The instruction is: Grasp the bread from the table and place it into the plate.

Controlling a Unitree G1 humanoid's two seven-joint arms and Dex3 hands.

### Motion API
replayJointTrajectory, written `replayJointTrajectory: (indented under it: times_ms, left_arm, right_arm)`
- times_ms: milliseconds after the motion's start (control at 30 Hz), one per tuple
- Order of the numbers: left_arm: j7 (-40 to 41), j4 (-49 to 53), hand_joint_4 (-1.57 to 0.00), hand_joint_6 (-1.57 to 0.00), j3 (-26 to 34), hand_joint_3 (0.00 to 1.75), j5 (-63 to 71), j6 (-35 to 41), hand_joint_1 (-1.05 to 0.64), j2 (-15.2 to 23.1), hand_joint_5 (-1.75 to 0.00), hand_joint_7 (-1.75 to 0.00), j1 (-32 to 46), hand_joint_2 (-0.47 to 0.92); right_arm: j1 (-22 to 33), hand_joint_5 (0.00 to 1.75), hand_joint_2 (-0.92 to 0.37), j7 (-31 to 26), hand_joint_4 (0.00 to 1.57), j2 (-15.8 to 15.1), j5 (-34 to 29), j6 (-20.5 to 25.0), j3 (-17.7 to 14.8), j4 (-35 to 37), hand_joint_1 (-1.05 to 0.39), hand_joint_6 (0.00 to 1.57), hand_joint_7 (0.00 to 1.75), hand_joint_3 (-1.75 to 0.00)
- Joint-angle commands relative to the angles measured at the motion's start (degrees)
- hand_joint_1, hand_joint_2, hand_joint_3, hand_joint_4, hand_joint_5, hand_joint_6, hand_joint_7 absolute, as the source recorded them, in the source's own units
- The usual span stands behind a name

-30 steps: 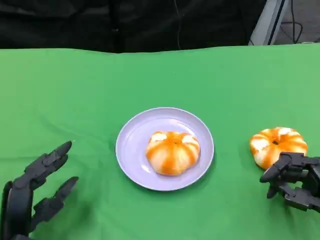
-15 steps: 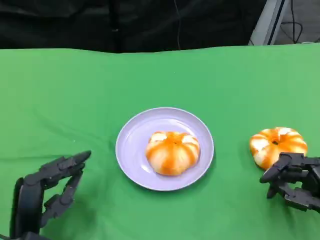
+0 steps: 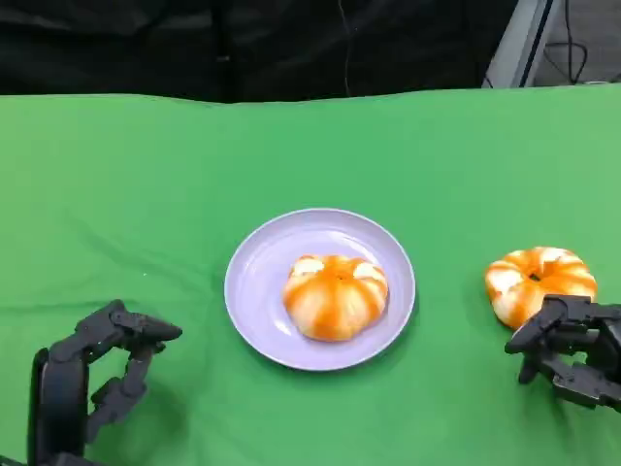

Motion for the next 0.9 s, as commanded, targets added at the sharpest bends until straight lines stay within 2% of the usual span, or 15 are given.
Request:
replayJointTrajectory:
  times_ms: [33,233,900]
  left_arm:
    - [0.22,1.26,-0.77,-0.81,0.82,0.67,-1.04,-1.65,-0.03,0.08,-1.35,-1.21,0.35,0.8]
    - [-0.13,1.47,-0.74,-0.79,1.22,0.73,-1.56,-2.19,-0.05,-0.33,-1.42,-1.25,0.5,0.78]
    - [-1.0,1.1,-0.74,-0.8,1.23,0.74,-1.86,-2.63,-0.08,-0.94,-1.44,-1.24,0.28,0.76]
  right_arm:
    - [-0.42,1.39,-0.87,0.23,0.87,-1.11,0.9,0.26,-0.5,0.11,0.06,0.96,0.9,-0.54]
    - [-0.41,1.39,-0.87,-0.15,0.87,-1.33,0.52,0.27,-0.38,0.09,0.05,0.95,0.91,-0.54]
    - [-1.08,1.39,-0.86,0.16,0.87,-1.67,1.13,0.62,-0.8,0.18,0.06,0.96,0.9,-0.56]
